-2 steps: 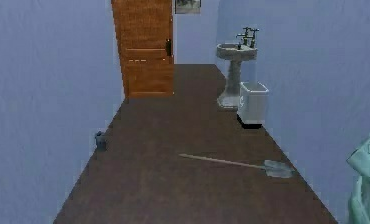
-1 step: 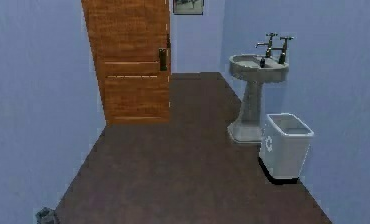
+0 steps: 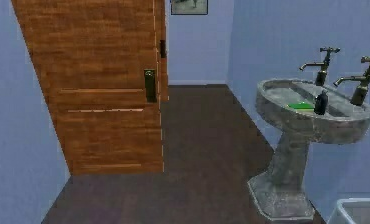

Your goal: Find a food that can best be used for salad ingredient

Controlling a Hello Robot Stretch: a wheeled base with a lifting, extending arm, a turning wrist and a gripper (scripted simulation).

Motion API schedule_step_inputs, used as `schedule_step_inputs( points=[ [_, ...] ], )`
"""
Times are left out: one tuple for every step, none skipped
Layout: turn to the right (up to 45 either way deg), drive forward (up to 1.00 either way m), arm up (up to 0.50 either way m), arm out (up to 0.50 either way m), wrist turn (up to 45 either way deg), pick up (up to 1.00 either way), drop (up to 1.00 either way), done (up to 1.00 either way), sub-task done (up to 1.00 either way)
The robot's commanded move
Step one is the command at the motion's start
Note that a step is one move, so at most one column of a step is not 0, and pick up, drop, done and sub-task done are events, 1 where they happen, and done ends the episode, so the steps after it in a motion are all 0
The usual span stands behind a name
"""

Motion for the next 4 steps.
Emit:
schedule_step_inputs(
  points=[
    [0.0,1.00,0.00,0.00,0.0,0.00,0.00,0.00,0.00],
    [6.0,0.00,0.00,0.00,0.0,0.00,0.00,0.00,0.00],
    [0.0,0.55,0.00,0.00,0.0,0.00,0.00,0.00,0.00],
    [-3.0,0.00,0.00,0.00,0.0,0.00,0.00,0.00,0.00]
  ],
)
